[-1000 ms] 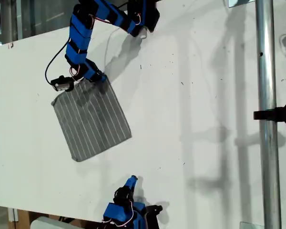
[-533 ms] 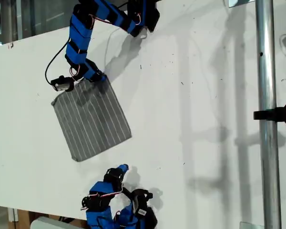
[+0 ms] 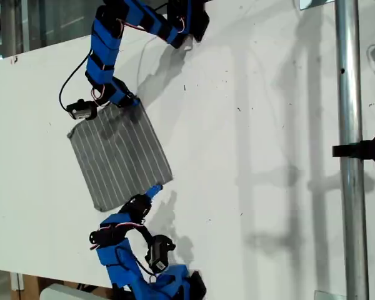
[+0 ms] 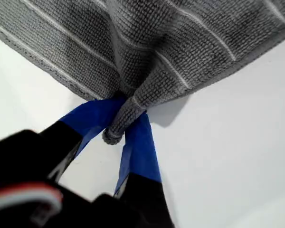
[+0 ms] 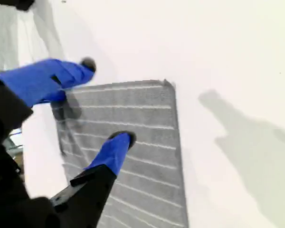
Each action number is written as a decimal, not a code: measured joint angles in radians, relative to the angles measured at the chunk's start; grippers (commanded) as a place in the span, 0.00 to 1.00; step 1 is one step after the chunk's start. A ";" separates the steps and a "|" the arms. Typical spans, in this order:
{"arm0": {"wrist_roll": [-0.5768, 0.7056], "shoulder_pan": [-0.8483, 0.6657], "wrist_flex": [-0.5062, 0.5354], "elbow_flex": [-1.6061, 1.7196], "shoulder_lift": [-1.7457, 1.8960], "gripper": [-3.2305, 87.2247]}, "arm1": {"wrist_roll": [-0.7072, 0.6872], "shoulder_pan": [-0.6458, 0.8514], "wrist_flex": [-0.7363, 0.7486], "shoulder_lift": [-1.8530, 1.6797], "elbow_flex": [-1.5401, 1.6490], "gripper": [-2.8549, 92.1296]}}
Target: Grasp corners of a towel and fold twice.
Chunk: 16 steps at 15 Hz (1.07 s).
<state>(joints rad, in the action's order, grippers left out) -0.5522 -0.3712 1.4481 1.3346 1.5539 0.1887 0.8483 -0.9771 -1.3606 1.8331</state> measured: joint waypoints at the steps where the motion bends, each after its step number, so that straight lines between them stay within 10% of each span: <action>1: 0.058 -0.025 0.037 -0.055 -0.035 0.51 | 0.000 0.000 0.000 0.000 0.000 0.03; 16: -0.118 -0.092 -0.110 -0.310 -0.669 0.37 | 0.002 0.000 0.003 0.000 0.000 0.03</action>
<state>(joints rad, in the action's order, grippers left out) -0.6703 -0.4633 1.3376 1.0247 0.8851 0.1902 0.8483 -0.9741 -1.3606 1.8331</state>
